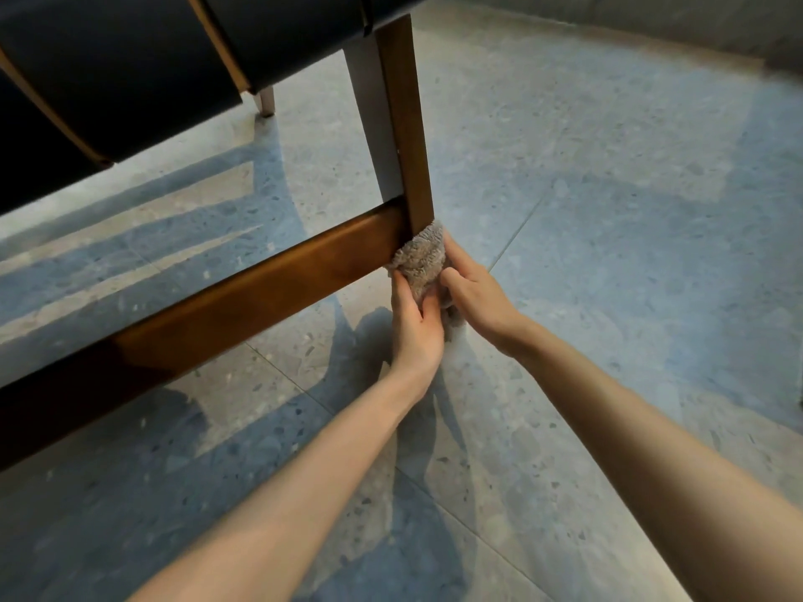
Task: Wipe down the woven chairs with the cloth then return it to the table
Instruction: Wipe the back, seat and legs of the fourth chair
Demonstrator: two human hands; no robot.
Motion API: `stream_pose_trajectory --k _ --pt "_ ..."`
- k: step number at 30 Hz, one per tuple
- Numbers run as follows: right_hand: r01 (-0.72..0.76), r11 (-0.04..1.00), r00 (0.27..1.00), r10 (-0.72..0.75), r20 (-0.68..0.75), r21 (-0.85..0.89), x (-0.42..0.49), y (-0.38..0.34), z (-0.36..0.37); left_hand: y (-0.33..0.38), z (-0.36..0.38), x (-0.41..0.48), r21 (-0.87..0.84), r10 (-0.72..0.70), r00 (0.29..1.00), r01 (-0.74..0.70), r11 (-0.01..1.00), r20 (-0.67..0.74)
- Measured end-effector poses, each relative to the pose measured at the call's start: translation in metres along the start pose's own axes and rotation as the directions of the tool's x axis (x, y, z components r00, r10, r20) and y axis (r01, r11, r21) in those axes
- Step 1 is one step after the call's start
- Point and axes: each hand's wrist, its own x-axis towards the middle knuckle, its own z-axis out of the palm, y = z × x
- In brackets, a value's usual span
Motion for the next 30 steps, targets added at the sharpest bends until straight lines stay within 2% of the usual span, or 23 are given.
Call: stream_pose_trajectory --k 6,11,15,17,20,22,30 --pt "-0.147 0.989 0.989 0.147 -0.019 -0.009 -0.002 0.015 0.007 -0.018 -0.007 -0.001 0.119 -0.035 0.998 0.028 0.993 0.058" --pt "-0.19 0.981 0.982 0.19 -0.016 -0.04 -0.014 0.018 0.012 -0.025 -0.01 -0.009 0.112 -0.133 0.988 0.124 0.986 0.079" --pt "-0.153 0.985 0.986 0.147 -0.077 -0.082 -0.025 0.015 0.01 -0.019 -0.012 -0.023 0.069 -0.115 0.989 0.11 0.992 0.088" --pt "-0.103 0.994 0.991 0.1 -0.091 -0.036 -0.029 0.008 0.008 -0.008 -0.014 -0.023 0.02 -0.069 0.992 0.067 0.998 0.103" --pt "-0.028 0.999 0.994 0.031 -0.105 0.026 -0.019 -0.009 0.004 0.007 -0.014 -0.01 -0.058 -0.045 0.997 0.048 0.997 0.056" --pt "-0.035 0.999 0.994 0.036 -0.102 0.015 -0.011 -0.016 0.002 0.009 -0.015 -0.005 -0.069 -0.047 0.998 0.05 0.996 0.048" --pt "-0.165 0.986 0.986 0.165 0.0 -0.006 -0.017 0.001 0.012 -0.001 -0.025 0.002 0.191 -0.171 0.975 0.143 0.971 0.139"
